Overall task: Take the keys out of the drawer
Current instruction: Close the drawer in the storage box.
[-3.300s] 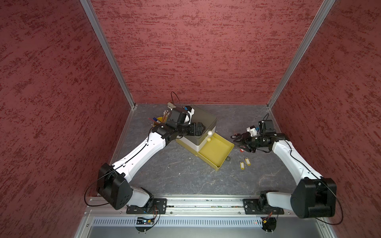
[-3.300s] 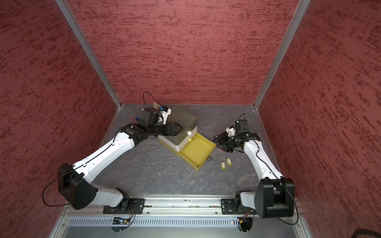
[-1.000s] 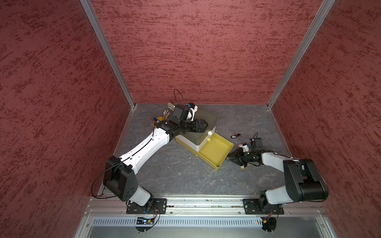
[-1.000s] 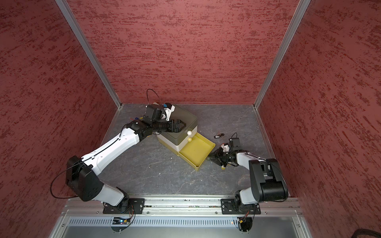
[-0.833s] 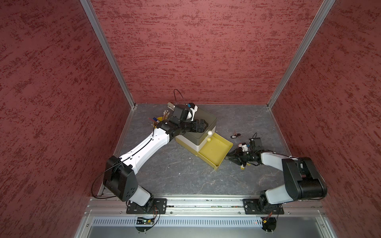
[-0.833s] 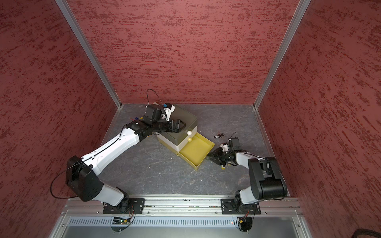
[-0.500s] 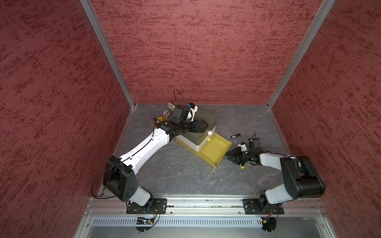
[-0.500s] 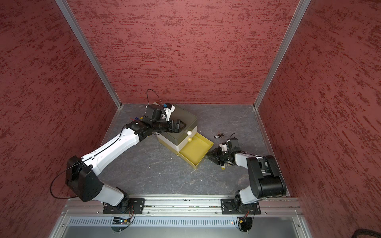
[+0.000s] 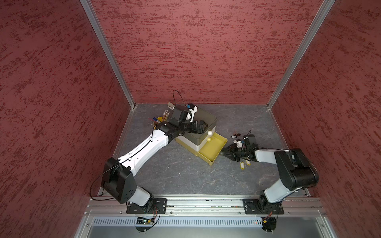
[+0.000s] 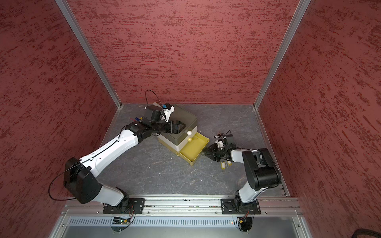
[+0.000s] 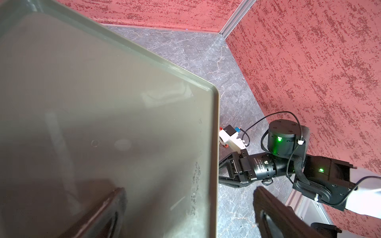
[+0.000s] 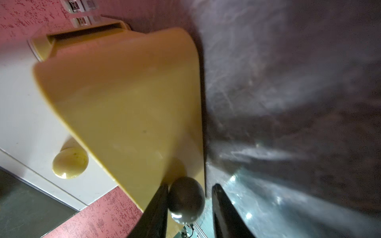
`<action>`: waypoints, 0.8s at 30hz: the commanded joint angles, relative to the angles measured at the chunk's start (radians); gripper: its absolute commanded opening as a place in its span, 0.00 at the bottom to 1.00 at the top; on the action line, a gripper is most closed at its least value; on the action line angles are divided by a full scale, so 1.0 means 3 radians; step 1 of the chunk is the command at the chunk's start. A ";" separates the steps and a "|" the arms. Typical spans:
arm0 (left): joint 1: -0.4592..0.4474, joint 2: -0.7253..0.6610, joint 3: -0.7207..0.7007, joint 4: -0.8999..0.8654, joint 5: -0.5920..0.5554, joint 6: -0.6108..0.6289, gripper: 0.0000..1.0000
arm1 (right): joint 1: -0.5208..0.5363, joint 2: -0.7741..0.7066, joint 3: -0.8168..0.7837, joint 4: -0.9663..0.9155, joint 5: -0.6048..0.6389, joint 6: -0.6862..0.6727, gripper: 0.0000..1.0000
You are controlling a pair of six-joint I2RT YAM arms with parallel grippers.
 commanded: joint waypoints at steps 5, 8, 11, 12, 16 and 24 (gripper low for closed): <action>0.0034 0.0013 -0.0224 -0.0487 0.0047 -0.0028 1.00 | 0.0166 0.0201 0.0174 0.0169 0.0096 0.0093 0.39; 0.0034 0.0000 -0.0242 -0.0488 0.0056 -0.0029 1.00 | 0.0204 0.0273 0.0228 0.0222 0.0098 0.0123 0.39; 0.0039 -0.0012 -0.0244 -0.0494 0.0066 -0.0028 1.00 | 0.0244 0.0339 0.0280 0.0276 0.0103 0.0166 0.39; 0.0040 -0.0010 -0.0244 -0.0497 0.0074 -0.0031 1.00 | 0.0253 0.0361 0.0302 0.0286 0.0108 0.0176 0.39; 0.0040 -0.0023 -0.0255 -0.0503 0.0087 -0.0023 1.00 | 0.0307 0.0466 0.0402 0.0298 0.0119 0.0191 0.39; 0.0057 -0.0084 -0.0311 -0.0522 0.0123 -0.0003 1.00 | 0.0414 0.0696 0.0603 0.0383 0.0142 0.0273 0.39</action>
